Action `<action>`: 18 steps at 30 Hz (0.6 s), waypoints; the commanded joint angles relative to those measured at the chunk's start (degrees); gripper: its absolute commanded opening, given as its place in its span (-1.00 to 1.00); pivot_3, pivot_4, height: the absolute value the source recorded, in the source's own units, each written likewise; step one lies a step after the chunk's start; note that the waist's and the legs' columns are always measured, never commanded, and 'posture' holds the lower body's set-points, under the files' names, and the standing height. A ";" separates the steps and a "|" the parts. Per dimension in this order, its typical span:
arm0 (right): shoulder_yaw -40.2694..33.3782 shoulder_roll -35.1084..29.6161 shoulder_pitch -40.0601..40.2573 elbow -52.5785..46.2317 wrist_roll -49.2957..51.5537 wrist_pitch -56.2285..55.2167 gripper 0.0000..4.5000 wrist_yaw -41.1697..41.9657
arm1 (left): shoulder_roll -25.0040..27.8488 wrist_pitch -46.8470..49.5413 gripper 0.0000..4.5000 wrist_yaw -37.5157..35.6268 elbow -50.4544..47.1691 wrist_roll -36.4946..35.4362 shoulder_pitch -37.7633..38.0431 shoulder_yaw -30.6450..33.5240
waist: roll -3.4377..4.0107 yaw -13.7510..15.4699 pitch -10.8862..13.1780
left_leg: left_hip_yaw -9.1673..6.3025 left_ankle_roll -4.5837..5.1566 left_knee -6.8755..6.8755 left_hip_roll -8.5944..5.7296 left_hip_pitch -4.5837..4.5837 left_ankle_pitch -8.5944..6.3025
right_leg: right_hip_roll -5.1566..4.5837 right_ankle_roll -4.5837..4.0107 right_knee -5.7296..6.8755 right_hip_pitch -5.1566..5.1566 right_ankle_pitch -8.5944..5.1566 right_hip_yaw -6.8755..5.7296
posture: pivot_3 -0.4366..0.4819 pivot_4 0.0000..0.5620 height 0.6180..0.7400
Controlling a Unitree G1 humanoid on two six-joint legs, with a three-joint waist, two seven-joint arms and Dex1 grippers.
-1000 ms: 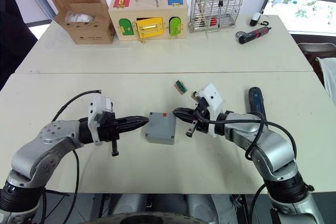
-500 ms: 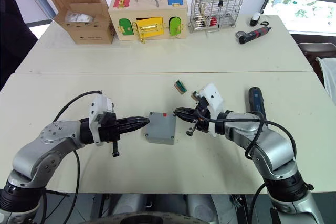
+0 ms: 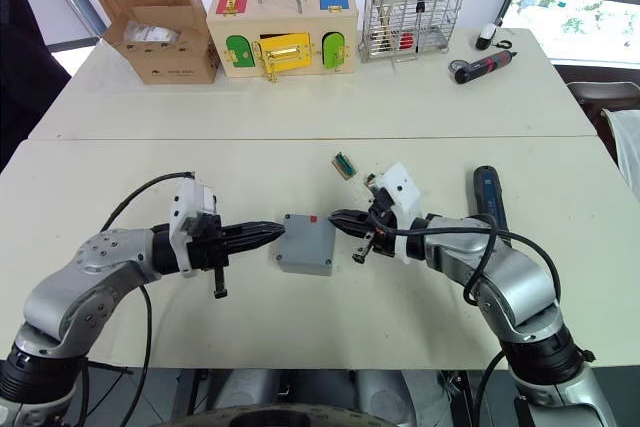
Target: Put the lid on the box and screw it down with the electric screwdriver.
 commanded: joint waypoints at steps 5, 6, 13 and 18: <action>-1.67 -1.68 -1.52 -2.62 1.31 0.22 0.32 1.79 | -0.28 0.96 -1.00 0.43 -2.40 -2.69 -2.47 0.56 | 0.00 -0.01 0.00 | 0.00 0.00 0.00 0.00 0.00 0.00 | 0.00 0.00 0.00 0.00 0.00 0.00 | -0.05 -0.47 1.00; -2.14 -1.98 -1.66 -2.82 1.66 0.43 0.47 1.94 | -0.44 1.07 -1.00 0.58 -2.43 -2.96 -2.63 0.51 | 0.00 -0.01 0.00 | 0.00 0.00 0.00 0.00 0.00 0.00 | 0.00 0.00 0.00 0.00 0.00 0.00 | -0.05 -0.47 1.00; -22.43 -11.04 -8.70 1.53 13.32 12.55 1.00 2.14 | -2.46 2.98 -1.00 -0.98 -1.52 -5.72 -9.20 -2.36 | 0.00 0.43 0.01 | -0.02 0.00 0.03 -0.02 -0.02 0.00 | -0.02 0.00 -0.02 0.04 0.00 -0.03 | -0.05 -0.47 1.00; -24.86 -28.58 -7.26 13.75 9.07 17.52 1.00 6.38 | -7.24 2.75 -1.00 -0.07 -0.15 -4.65 -14.11 -6.65 | 0.00 1.34 0.01 | 0.06 0.05 0.04 -0.06 -0.02 -0.03 | -0.04 0.00 -0.13 0.11 0.00 -0.01 | -0.05 -0.47 1.00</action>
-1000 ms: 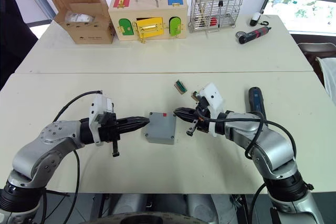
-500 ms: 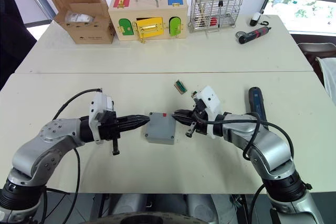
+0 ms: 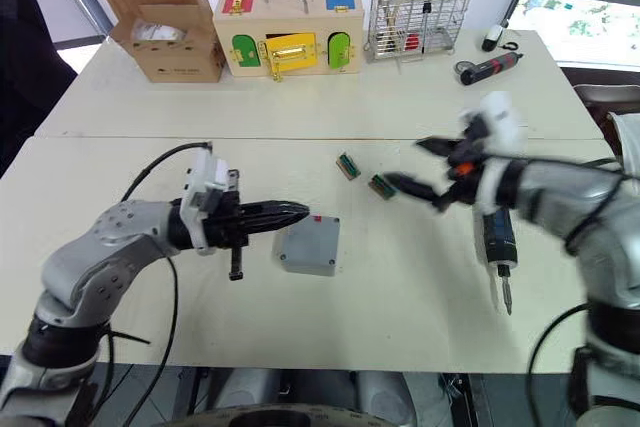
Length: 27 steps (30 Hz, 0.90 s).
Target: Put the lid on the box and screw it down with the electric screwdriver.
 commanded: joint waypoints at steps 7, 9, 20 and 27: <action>9.90 -21.50 -0.94 13.63 -2.04 13.39 1.00 9.33 | -4.28 -1.16 -1.00 0.61 -4.10 0.91 -0.70 -7.49 | 0.09 -0.53 0.00 | 0.16 0.19 -0.02 0.13 0.05 -0.10 | 0.13 0.00 0.03 -0.05 0.00 0.13 | -0.05 -0.47 1.00; 13.74 -21.54 -5.77 17.48 -1.70 18.62 1.00 9.69 | -4.31 -1.10 -1.00 0.72 -5.54 0.94 0.69 -8.42 | 0.09 -0.76 0.00 | 0.17 0.19 0.00 0.13 0.05 -0.10 | 0.13 0.00 0.03 -0.05 0.00 0.15 | -0.05 -0.47 1.00; 32.09 -22.45 -14.04 25.02 -1.63 26.90 1.00 14.58 | 0.14 -1.77 -1.00 2.76 -12.34 7.25 4.21 -12.41 | 0.12 0.19 0.00 | 0.20 0.19 0.01 0.10 0.03 -0.10 | 0.08 0.00 -0.01 -0.06 0.00 0.17 | -0.05 -0.47 1.00; 37.33 -18.94 -14.74 30.54 -4.98 26.90 1.00 12.62 | 1.40 -2.25 -1.00 3.86 -13.83 10.79 3.71 -14.37 | 0.12 0.13 0.01 | 0.20 0.19 0.04 0.07 0.02 -0.10 | 0.07 0.00 -0.03 -0.06 0.00 0.16 | -0.05 -0.47 1.00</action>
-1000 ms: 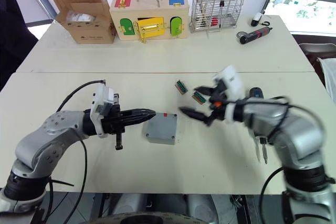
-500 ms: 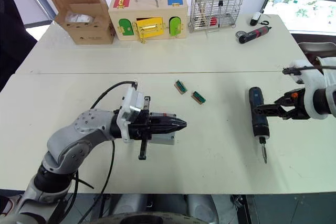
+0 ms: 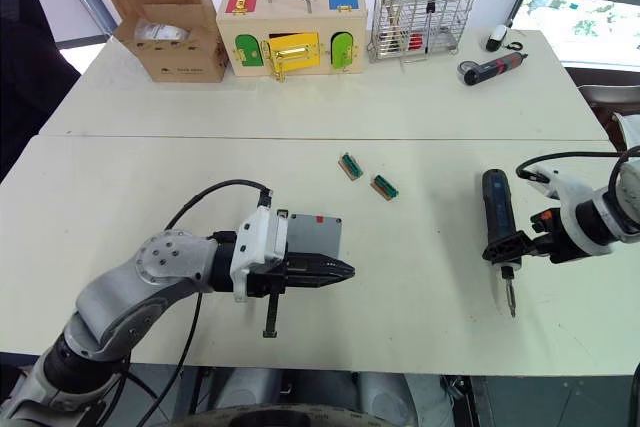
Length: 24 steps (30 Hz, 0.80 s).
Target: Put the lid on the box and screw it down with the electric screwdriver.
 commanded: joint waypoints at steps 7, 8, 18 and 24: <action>7.59 6.94 -6.79 9.50 -8.46 -2.16 1.00 -1.03 | -1.83 -1.16 -1.00 3.30 -2.92 1.66 1.61 -1.98 | -0.40 -0.37 -0.10 | 0.00 0.00 0.00 0.02 0.09 0.00 | 0.03 0.00 0.00 0.08 0.00 0.00 | -0.05 -0.47 1.00; 8.56 7.60 -7.64 10.52 -9.23 -2.48 1.00 -0.66 | -1.91 -1.29 -1.00 3.52 -2.87 1.92 1.83 -2.17 | -0.51 -0.38 -0.06 | -0.01 0.00 0.00 0.03 0.19 0.00 | 0.04 0.00 -0.01 0.19 0.00 0.00 | -0.05 -0.47 1.00; 18.11 13.77 -14.22 20.38 -19.07 -10.41 1.00 5.41 | -2.97 -0.61 -1.00 7.16 -4.27 3.81 4.17 -2.75 | -1.10 -0.68 -0.16 | -0.08 0.18 -0.08 -0.02 1.31 -0.14 | -0.10 0.03 -1.16 1.82 0.16 -0.08 | -0.05 -0.47 1.00; 18.77 15.94 -12.89 22.32 -22.25 -12.29 0.75 8.04 | -2.58 -0.52 -1.00 7.88 -4.69 4.25 4.64 -2.62 | -1.72 -0.60 -0.53 | -0.12 0.16 -0.11 -0.01 1.29 -0.16 | -0.14 0.05 -1.21 1.82 0.18 -0.09 | -0.05 -0.47 1.00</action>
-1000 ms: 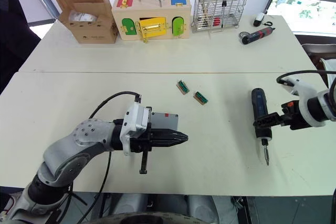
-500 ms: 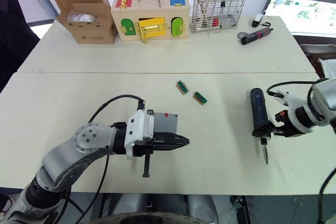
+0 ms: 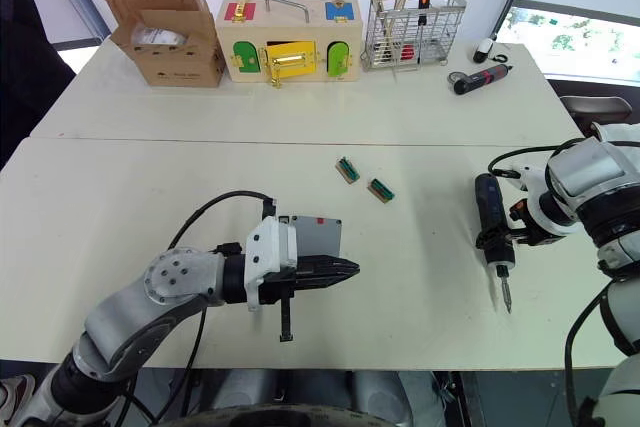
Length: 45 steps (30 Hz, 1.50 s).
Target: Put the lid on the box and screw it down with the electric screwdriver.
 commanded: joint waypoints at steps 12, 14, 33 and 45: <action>-6.68 0.51 12.93 -11.49 0.26 0.49 -0.15 0.36 | 3.14 -1.12 -1.00 -2.39 -1.39 -1.50 0.75 2.80 | -0.23 0.59 -0.17 | -0.09 -0.04 -0.59 0.01 -0.04 0.00 | -0.06 -0.01 -0.42 -0.08 0.00 -0.10 | -0.05 -0.47 1.00; -9.54 1.33 13.93 -12.33 0.62 1.32 -0.15 -0.37 | 4.34 -1.43 -1.00 -3.88 -0.60 -2.40 0.64 4.52 | -0.27 0.42 -0.19 | -0.09 -0.11 -0.83 0.04 0.05 0.04 | -0.04 -0.02 -0.52 -0.08 0.00 -0.10 | -0.05 -0.47 1.00; -88.18 45.53 -1.26 -43.87 6.18 9.44 -0.16 -30.25 | 9.15 1.59 -1.00 -17.05 16.50 -15.12 -12.31 19.14 | 1.42 -1.83 0.36 | 0.26 -0.91 -0.81 0.02 -1.70 0.57 | 0.10 -0.06 1.63 -2.89 0.06 0.08 | -0.05 -0.47 1.00; -53.97 49.75 15.79 -75.36 10.97 -17.43 -0.16 -31.24 | 15.64 3.24 -1.00 -20.84 17.21 -14.56 -11.53 20.10 | 1.51 -2.71 0.39 | 0.28 -1.23 -0.84 0.05 -1.63 0.79 | 0.13 -0.07 1.39 -2.85 0.06 0.13 | -0.05 -0.47 1.00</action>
